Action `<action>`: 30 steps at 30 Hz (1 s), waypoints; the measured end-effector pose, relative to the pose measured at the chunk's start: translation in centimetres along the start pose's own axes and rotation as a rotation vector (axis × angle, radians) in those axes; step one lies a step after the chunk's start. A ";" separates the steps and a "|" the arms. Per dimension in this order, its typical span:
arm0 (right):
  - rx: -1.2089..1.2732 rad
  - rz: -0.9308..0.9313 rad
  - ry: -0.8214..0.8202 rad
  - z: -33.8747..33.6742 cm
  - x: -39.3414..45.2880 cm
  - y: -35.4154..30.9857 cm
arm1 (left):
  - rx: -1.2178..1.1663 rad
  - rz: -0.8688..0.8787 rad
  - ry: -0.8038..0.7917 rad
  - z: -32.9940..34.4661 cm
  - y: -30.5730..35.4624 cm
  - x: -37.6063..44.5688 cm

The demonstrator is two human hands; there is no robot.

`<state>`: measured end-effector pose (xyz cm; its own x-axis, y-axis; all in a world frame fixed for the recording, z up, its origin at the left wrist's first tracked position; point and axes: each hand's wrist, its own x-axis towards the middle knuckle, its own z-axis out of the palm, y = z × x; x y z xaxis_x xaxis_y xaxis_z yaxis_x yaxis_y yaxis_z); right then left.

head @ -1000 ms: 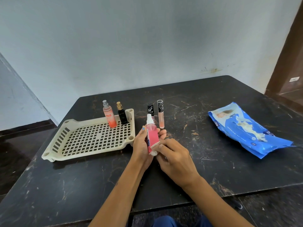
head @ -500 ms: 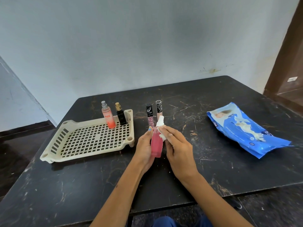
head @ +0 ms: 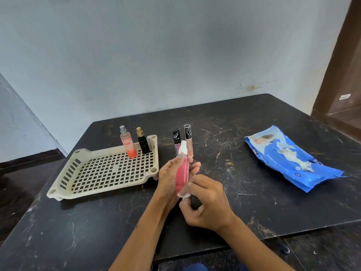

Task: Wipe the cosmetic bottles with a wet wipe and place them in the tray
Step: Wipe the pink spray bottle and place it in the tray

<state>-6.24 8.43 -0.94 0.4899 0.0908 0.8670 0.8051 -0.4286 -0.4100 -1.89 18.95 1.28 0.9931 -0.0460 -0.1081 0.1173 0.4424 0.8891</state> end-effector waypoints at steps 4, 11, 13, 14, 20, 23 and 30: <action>0.001 0.247 0.257 -0.5 0.7 0.6 | 0.041 0.024 -0.038 -0.2 0.2 0.1; -0.003 0.334 0.204 -0.4 0.8 1.2 | 0.052 -0.012 -0.018 -0.1 0.0 0.4; -0.017 0.268 0.161 0.0 0.7 1.3 | 0.067 -0.006 -0.040 -0.1 0.0 0.2; -0.040 0.248 0.145 0.2 0.6 1.4 | 0.086 0.001 -0.046 -0.1 -0.1 0.2; -0.207 -0.038 0.023 0.9 0.4 1.2 | 0.033 -0.001 -0.029 -0.4 -0.3 0.2; -0.151 -0.138 -0.034 0.6 0.2 0.4 | 0.050 -0.048 0.047 -0.1 -0.2 0.2; -0.031 0.148 0.167 -0.4 0.4 0.6 | -0.041 -0.063 0.078 0.0 0.0 0.5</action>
<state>-5.67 7.86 -0.76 0.5376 -0.1246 0.8339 0.7166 -0.4537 -0.5298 -1.40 18.95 1.26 0.9800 -0.0060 -0.1987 0.1775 0.4770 0.8608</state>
